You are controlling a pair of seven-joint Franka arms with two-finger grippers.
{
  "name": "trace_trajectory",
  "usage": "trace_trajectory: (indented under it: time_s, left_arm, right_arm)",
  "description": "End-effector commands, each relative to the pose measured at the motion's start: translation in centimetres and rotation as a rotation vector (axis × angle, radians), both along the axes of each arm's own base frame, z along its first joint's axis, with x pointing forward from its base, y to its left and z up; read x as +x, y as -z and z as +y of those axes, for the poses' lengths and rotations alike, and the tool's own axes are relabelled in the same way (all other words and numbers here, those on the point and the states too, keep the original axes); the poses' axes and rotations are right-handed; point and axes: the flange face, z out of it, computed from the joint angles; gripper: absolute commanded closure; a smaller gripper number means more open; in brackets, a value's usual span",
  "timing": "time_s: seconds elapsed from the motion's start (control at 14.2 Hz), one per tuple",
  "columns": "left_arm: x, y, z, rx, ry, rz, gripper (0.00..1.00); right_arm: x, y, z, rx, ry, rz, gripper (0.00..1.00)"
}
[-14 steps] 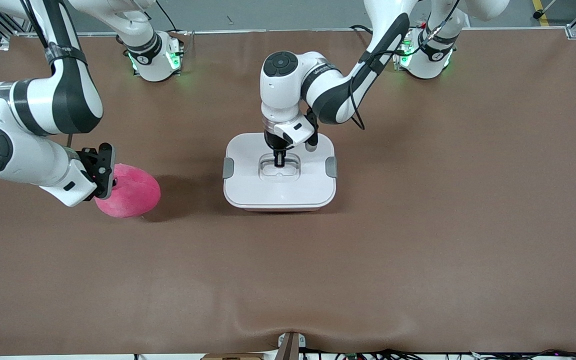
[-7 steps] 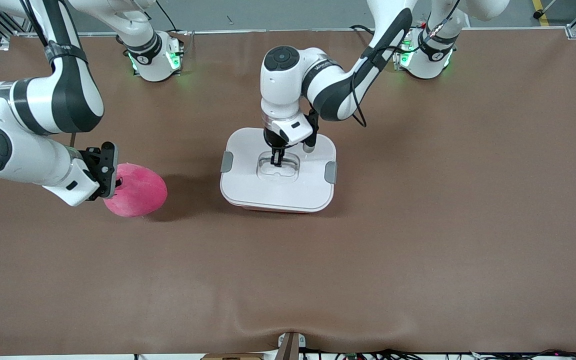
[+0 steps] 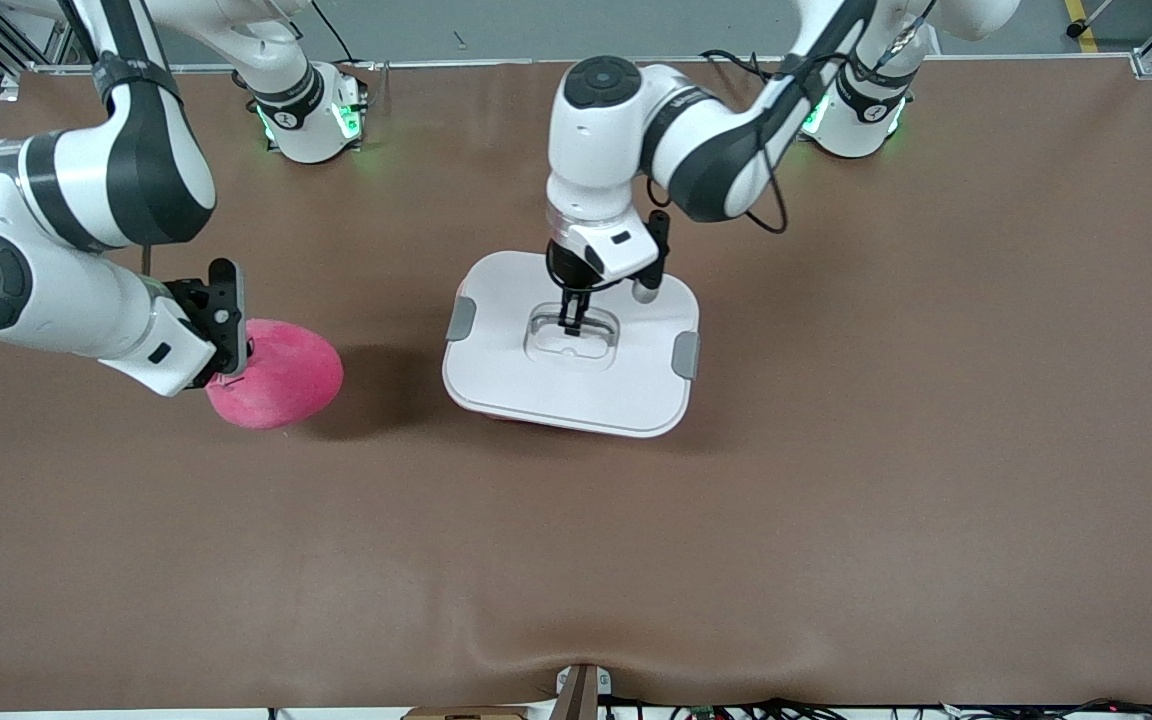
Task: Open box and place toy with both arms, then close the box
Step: 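Lift the white lid off the pink box with the left gripper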
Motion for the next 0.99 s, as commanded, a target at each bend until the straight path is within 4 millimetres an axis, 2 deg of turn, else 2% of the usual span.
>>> trace_trajectory:
  time_s: [0.0, 0.14, 0.28, 0.42, 0.56, 0.7, 0.92]
  left_arm:
    - [2.0, -4.9, 5.6, -0.017, 0.079, 0.057, 1.00]
    - [3.6, -7.2, 9.7, -0.012, 0.146, 0.090, 1.00]
    - [5.6, -9.0, 14.5, -0.035, 0.213, 0.125, 1.00]
    - [7.0, -9.8, 19.1, -0.042, 0.286, 0.161, 1.00]
    - [8.0, -10.2, 22.6, -0.026, 0.355, 0.180, 1.00]
    - [8.5, -10.3, 25.5, -0.008, 0.443, 0.202, 1.00]
    - [9.0, -10.4, 29.7, 0.009, 0.557, 0.234, 1.00]
  right_arm:
    - [-0.9, -2.1, 3.6, 0.024, -0.090, -0.005, 1.00]
    - [-1.2, -2.6, 5.9, 0.040, -0.149, -0.021, 1.00]
    - [-1.7, -3.8, 9.9, 0.073, -0.256, -0.082, 1.00]
    - [-2.0, -4.5, 13.1, 0.100, -0.355, -0.146, 1.00]
    - [-2.6, -4.5, 15.7, 0.119, -0.442, -0.173, 1.00]
    - [-3.7, -4.7, 19.4, 0.145, -0.591, -0.212, 1.00]
    - [-5.5, -4.7, 22.9, 0.162, -0.741, -0.212, 1.00]
